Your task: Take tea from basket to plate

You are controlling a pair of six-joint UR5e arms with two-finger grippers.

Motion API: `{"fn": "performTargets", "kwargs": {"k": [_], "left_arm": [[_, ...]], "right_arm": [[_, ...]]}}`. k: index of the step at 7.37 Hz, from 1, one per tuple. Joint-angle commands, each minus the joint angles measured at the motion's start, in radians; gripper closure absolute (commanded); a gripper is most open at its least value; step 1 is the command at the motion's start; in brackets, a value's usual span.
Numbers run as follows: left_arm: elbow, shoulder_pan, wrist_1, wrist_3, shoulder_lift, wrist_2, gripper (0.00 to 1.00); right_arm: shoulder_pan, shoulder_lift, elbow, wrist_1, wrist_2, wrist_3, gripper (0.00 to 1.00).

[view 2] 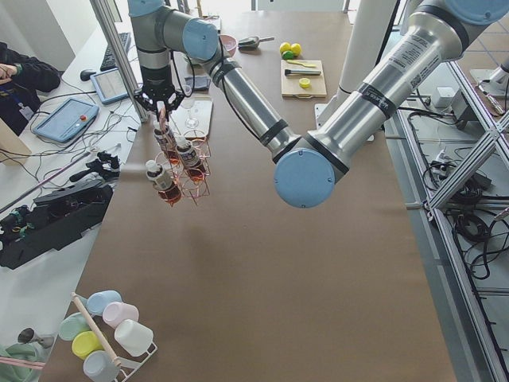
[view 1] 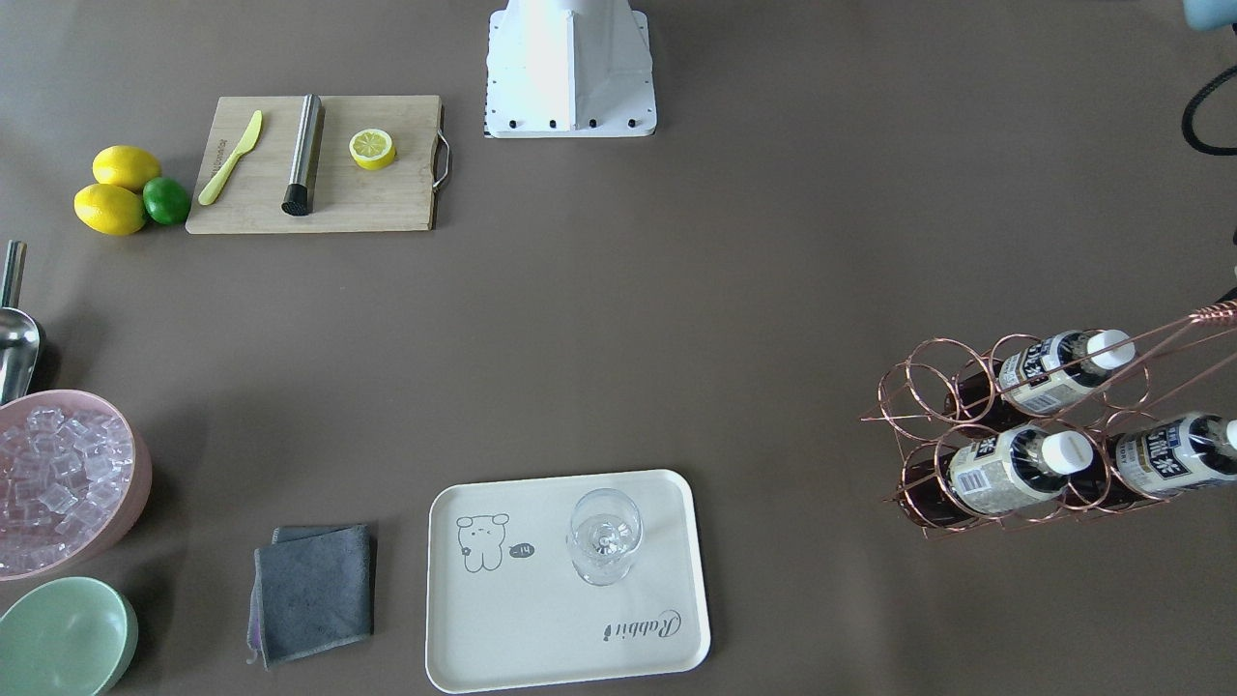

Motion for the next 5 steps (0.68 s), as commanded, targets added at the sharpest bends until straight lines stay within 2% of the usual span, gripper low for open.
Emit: {"fn": "performTargets", "kwargs": {"k": [1,2,4,5], "left_arm": [[-0.128,0.099,0.004,-0.12,-0.01,0.014,1.0],[-0.188,0.132,0.006,-0.2,-0.006,0.015,1.0],[-0.364,0.174,0.194,-0.291,0.003,0.008,1.0],[-0.376,0.181,0.204,-0.41,0.0,0.003,1.0]], "right_arm": [[0.002,0.001,0.001,0.0,-0.002,-0.006,0.0],[0.002,0.001,0.001,0.0,-0.002,-0.008,0.0],[0.007,-0.001,0.001,0.0,0.001,-0.012,0.0],[0.037,-0.004,0.002,0.0,0.002,-0.014,0.0]]}}
